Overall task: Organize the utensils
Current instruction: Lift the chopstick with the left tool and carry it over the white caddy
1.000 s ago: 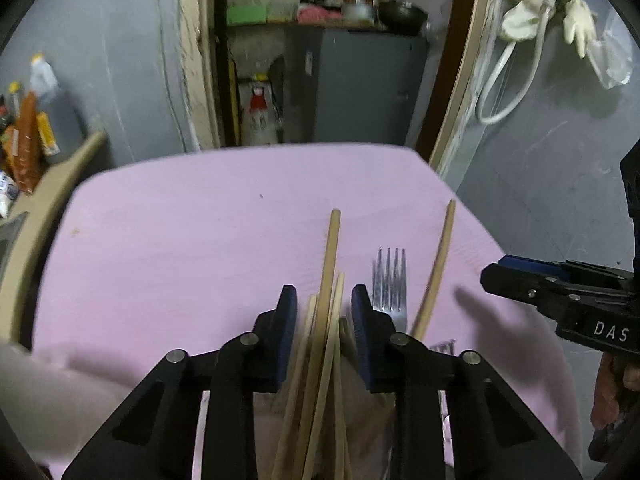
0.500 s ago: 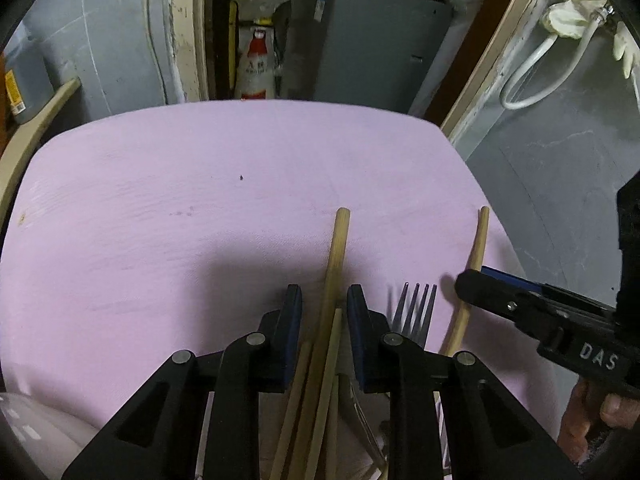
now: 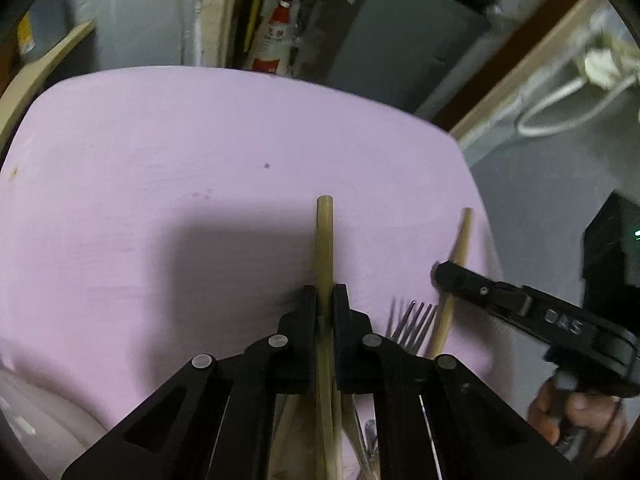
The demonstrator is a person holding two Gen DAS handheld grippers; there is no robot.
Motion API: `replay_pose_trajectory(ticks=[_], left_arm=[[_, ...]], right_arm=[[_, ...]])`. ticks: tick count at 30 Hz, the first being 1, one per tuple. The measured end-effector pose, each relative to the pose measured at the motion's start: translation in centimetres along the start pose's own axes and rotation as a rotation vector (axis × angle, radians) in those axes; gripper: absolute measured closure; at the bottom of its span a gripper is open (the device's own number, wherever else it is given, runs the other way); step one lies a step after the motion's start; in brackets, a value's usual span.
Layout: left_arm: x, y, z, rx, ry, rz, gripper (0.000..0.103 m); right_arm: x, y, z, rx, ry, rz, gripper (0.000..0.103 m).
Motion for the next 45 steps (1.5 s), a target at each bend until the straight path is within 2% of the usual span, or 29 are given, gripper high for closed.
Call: replay_pose_trajectory(ticks=[4,8,12,17,22,27,34,37,42,45], left_arm=[[2.8,0.0,-0.1,-0.001,-0.008,-0.079,0.098],[7.1,-0.3,-1.1,-0.032,-0.022,-0.206,0.098],[11.5,-1.2,-1.8,-0.065,-0.027,-0.337,0.098],[15.9,-2.8,-2.6,-0.098,-0.071,-0.439,0.098],[18.2,-3.0,-3.7,-0.118,-0.119,-0.459,0.098],[21.2,-3.3,-2.0,-0.092,-0.157,-0.512,0.098],[28.1,-1.6,0.6,-0.065,-0.164,-0.647,0.098],[30.4,-0.9,2.3,-0.052,-0.143,-0.690,0.098],[31.8,-0.4,5.3,-0.013,-0.184,-0.666,0.098],[31.3,-1.0,5.9,-0.013,-0.213,-0.627,0.098]], right_arm=[[0.6,-0.5,-0.1,-0.066,0.076,-0.024,0.096],[2.2,-1.3,1.5,-0.041,0.125,-0.077,0.097],[5.6,-2.2,4.4,0.062,0.153,-0.193,0.098],[9.4,-4.3,8.5,0.223,0.118,-0.309,0.098],[11.4,-5.6,11.5,0.304,0.093,-0.378,0.098],[13.9,-6.4,13.9,0.347,0.099,-0.460,0.098],[18.5,-7.0,21.9,0.488,0.172,-0.653,0.098],[19.2,-7.5,25.5,0.550,0.197,-0.701,0.098],[19.1,-8.2,29.3,0.626,0.215,-0.716,0.098],[19.0,-8.5,29.9,0.645,0.209,-0.714,0.098]])
Point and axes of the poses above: each gripper's, at about its wrist camera, not at the fingertips, and x roughly against the way its jaws point, z to its left, y to its top, the point moved 9 cm from there along -x, roughly the way its jaws point, and after that the axes turned 4 degrees about x, right-handed, at the moved point
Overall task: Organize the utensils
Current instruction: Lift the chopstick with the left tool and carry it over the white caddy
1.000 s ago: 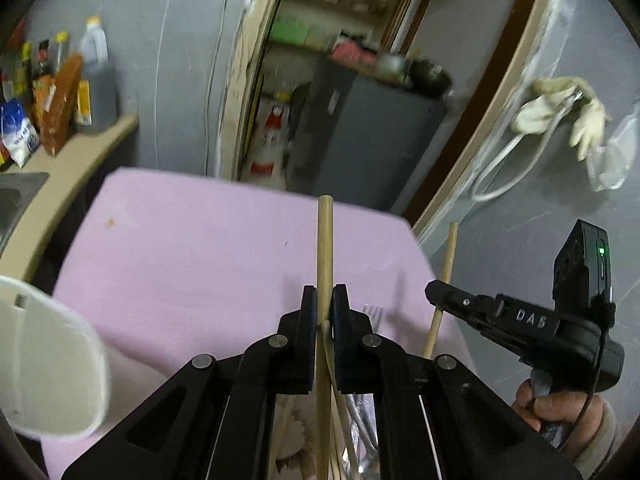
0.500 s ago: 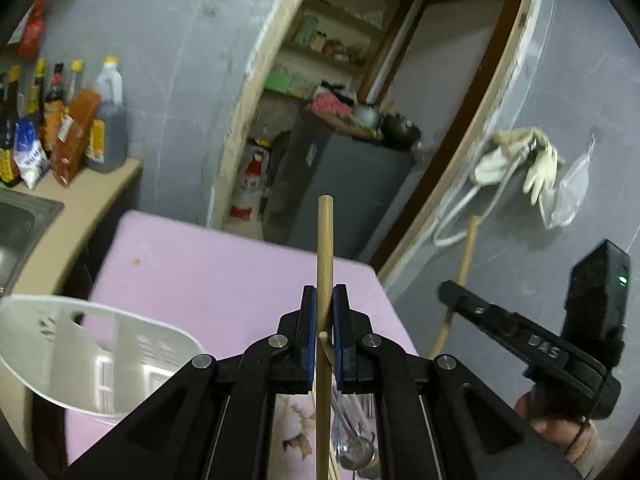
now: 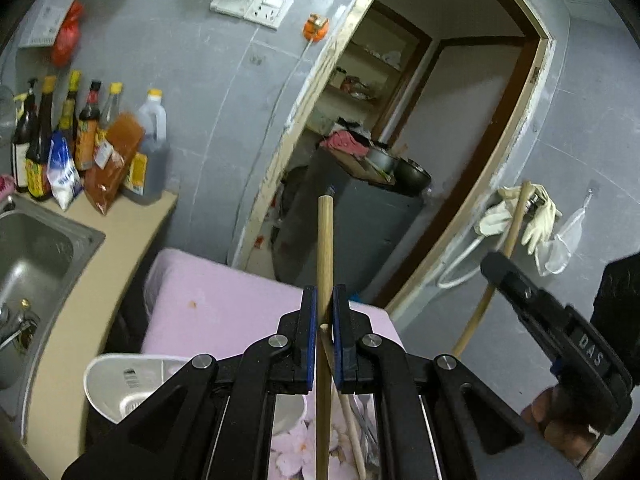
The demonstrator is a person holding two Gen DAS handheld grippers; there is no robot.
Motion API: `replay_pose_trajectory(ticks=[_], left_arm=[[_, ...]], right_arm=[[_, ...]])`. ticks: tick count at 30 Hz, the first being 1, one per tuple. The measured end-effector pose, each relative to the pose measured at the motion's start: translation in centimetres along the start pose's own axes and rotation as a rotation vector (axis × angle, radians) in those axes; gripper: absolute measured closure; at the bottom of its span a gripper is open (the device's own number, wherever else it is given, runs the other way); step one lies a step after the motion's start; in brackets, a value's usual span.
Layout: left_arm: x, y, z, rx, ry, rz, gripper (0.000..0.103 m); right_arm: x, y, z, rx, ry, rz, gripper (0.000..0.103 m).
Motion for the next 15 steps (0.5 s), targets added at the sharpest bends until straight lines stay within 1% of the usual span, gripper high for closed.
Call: replay_pose_trajectory(ticks=[9,12,15], left_arm=[[-1.6,-5.6,-1.2,-0.014,-0.066,0.099,0.098],[-1.9,-7.0,-0.8,-0.002,-0.072,0.121,0.098],[-1.9,-7.8,0.0,0.010,-0.059,0.139,0.098]], right_arm=[[0.7,-2.2,-1.2,0.009,-0.042,0.049,0.098],[0.8,-2.9,-1.7,0.004,-0.054,0.058,0.098],[0.5,-3.4,-2.0,0.002,-0.059,0.066,0.098]])
Point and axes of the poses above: each gripper's, at about its wrist camera, not at the fingertips, and x roughly against the way its jaws point, z to its left, y to its top, the point moved 9 cm from there along -x, roughly the way its jaws point, and after that the axes turned 4 degrees about x, right-handed, at the moved point
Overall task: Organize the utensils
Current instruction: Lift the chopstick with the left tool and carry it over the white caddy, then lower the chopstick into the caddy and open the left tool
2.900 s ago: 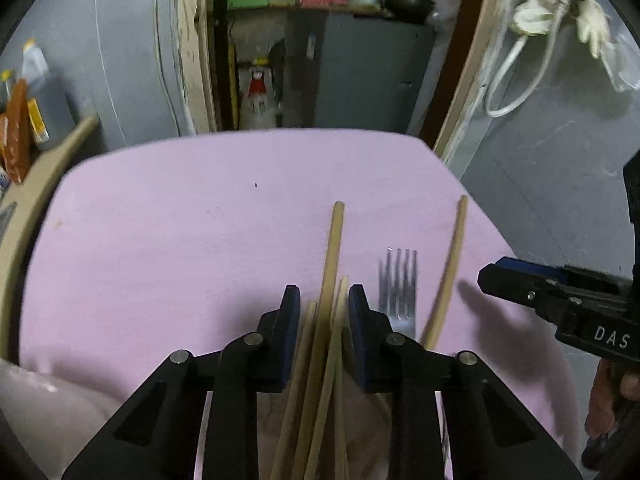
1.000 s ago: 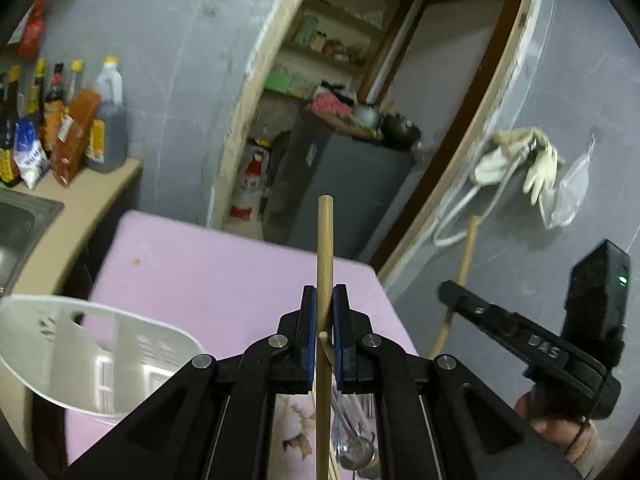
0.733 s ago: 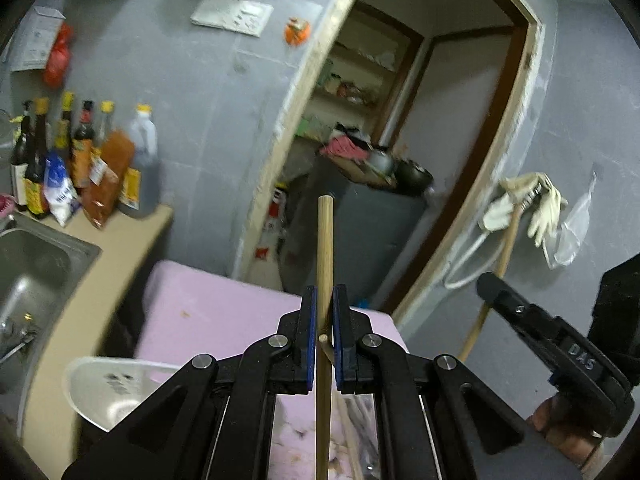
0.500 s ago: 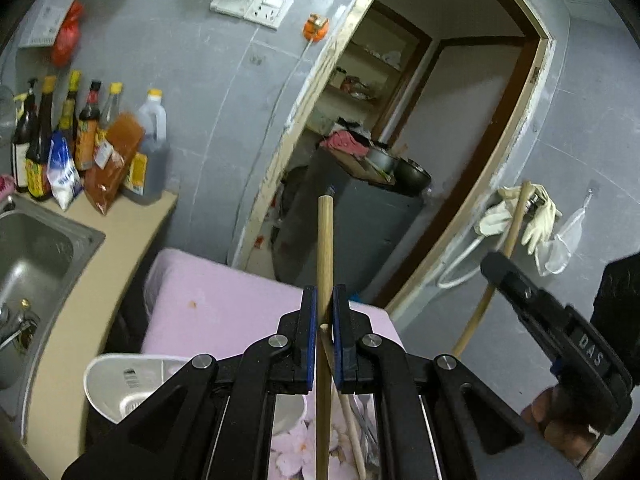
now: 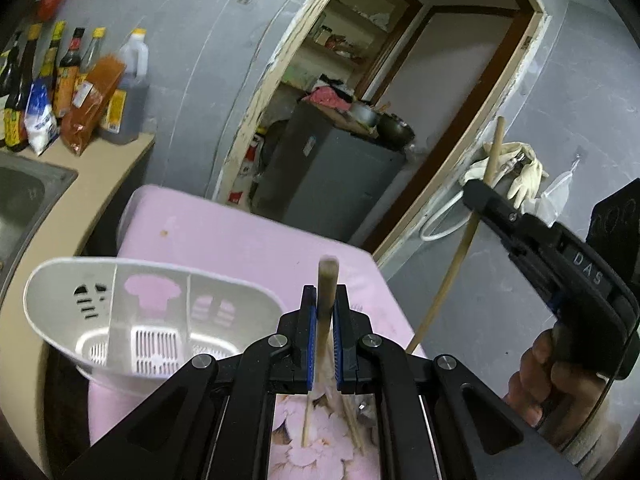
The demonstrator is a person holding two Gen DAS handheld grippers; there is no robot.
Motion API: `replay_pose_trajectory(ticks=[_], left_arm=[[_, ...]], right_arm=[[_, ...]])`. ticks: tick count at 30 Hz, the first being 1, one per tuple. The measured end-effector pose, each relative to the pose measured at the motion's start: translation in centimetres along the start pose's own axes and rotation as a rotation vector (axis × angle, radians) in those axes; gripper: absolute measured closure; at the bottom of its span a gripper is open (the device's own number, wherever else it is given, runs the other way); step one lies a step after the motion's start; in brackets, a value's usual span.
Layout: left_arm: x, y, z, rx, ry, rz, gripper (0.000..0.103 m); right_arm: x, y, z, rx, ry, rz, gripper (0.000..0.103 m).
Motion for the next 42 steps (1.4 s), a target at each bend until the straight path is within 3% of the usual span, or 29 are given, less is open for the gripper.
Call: replay_pose_trajectory(ticks=[9,17,25,34,42], left_arm=[[2.6,0.1,0.3,-0.014,0.051,-0.025,0.098],[8.9,5.0,-1.4,-0.047,0.138,-0.079,0.098],[14.0,9.1,-2.0,-0.075,0.220,-0.124,0.098],[16.4,10.6,0.9,-0.067,0.358,-0.150,0.098],[12.7,8.6,4.5,-0.123,0.491,-0.142,0.098]], right_arm=[[-0.2,0.6,1.3,0.010,0.028,-0.016,0.098],[0.9,5.2,4.7,0.068,0.083,-0.143,0.098],[-0.6,7.1,6.5,0.062,0.122,-0.205,0.098],[-3.8,4.5,7.7,0.074,0.142,-0.192,0.098],[-6.6,0.4,8.1,0.114,0.124,-0.147,0.098]])
Point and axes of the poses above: each gripper's, at about its wrist camera, not at the fingertips, and x roughly against the way its jaws point, z to its left, y to its top, the point moved 9 cm from there along -x, roughly the way its jaws point, and after that the axes turned 4 degrees about x, right-handed, at the moved point
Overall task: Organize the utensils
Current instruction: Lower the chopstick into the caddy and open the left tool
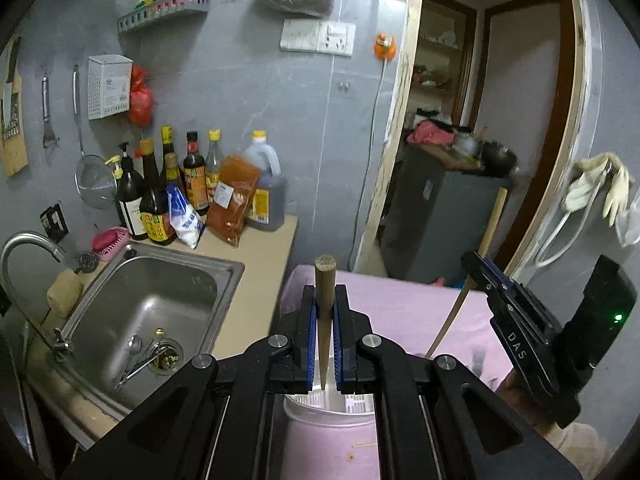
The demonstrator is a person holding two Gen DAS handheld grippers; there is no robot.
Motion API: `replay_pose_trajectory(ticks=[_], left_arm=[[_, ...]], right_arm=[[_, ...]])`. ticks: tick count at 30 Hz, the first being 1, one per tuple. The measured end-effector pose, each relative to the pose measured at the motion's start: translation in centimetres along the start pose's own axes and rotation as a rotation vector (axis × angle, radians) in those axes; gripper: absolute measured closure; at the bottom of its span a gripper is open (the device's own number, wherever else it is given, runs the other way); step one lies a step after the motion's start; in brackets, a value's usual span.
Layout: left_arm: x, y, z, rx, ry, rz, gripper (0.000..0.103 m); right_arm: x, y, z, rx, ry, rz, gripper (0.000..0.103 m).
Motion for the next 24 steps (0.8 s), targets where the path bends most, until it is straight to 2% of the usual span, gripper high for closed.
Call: replay_pose_trajectory(ticks=[6,10,14,16,18,20,23,24], left_arm=[[-3.6,-3.9,-0.1,-0.009,0.006,0.052,0.098],[-4.5,-4.9,-0.1,0.009,-0.020,0.057,0.097],[-4.7,-4.7,-0.3,0.048,-0.072,0.074,0.095],[-4.8,-4.7,-0.7,0.062,-0.098,0.080,0.089],[-4.7,-4.5,-1.0,0.074,-0.110,0.060,0.062],[-4.2,-4.0,-1.4,0.092,-0.127,0.010,0.057],[-3.9,-3.5,-2.4,0.081,-0.147,-0.023,0.055],[-3.8,-3.3,-2.8,0.072,-0.148,-0.035,0.053]], right_arm=[[-0.9,-3.1,-0.4,0.015,-0.008,0.073,0.097],[-0.9,-4.2,-1.2,-0.009,0.000,0.117,0.096],[-0.4,-4.2,-1.8,-0.043,0.008,0.127,0.073],[0.1,-3.8,-2.2,-0.060,0.007,0.125,0.070],[0.7,-3.3,-2.7,-0.074,0.002,0.116,0.059],[1.6,-2.6,-3.3,-0.092,-0.005,0.097,0.051],[2.8,-1.7,-4.5,-0.106,-0.035,0.085,0.045],[3.2,-1.5,-5.0,-0.111,-0.045,0.082,0.037]])
Point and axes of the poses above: each gripper's, at about its wrist camera, not at the fingertips, and x roughly against the way its jaws point, z to its left, y to its top, the point moved 9 cm from there along -x, roughly the way its jaws point, and after that the axes turned 4 degrees about x, right-handed, at the moved point
